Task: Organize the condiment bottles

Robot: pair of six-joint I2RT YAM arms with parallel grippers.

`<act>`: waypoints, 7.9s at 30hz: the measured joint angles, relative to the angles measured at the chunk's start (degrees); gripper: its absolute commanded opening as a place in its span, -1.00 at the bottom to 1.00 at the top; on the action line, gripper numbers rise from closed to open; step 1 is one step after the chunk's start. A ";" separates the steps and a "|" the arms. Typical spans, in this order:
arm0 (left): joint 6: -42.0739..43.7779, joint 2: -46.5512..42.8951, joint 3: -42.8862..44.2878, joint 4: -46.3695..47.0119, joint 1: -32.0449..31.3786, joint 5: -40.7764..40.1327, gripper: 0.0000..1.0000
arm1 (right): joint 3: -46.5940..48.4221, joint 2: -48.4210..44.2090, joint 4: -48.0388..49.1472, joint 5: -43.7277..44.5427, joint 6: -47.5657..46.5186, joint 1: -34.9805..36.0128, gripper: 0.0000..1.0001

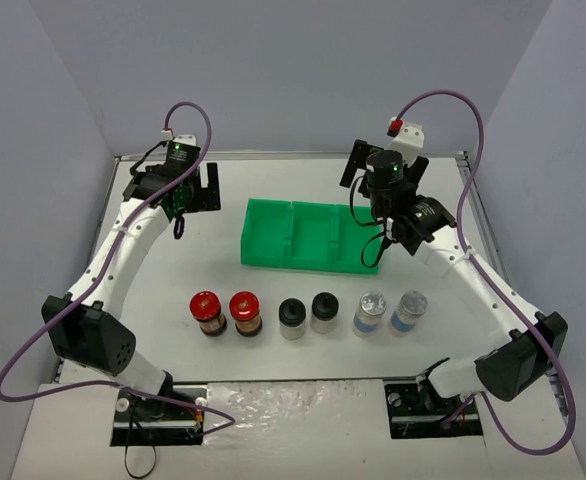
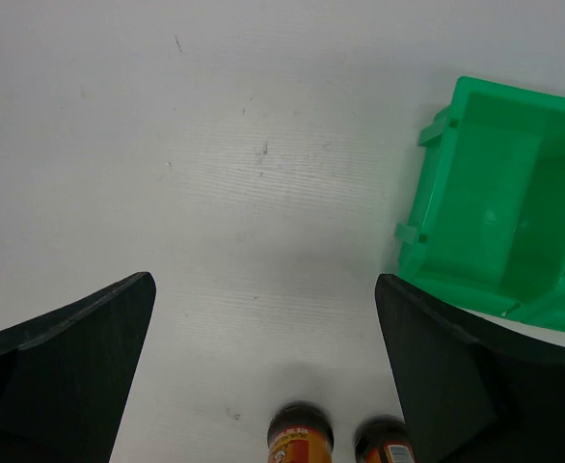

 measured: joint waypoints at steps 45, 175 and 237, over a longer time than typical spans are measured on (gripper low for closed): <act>-18.24 -22.80 -27.78 -8.09 -6.44 3.92 0.86 | -7.74 -2.77 -5.41 -8.71 0.32 2.80 1.00; -0.44 34.40 20.98 1.97 -14.49 4.31 -1.00 | -15.33 -6.42 -5.92 -2.43 5.51 3.87 1.00; -23.61 -12.50 -24.70 -9.29 -32.00 0.91 0.79 | -17.98 -6.68 -6.07 -0.92 6.11 6.48 1.00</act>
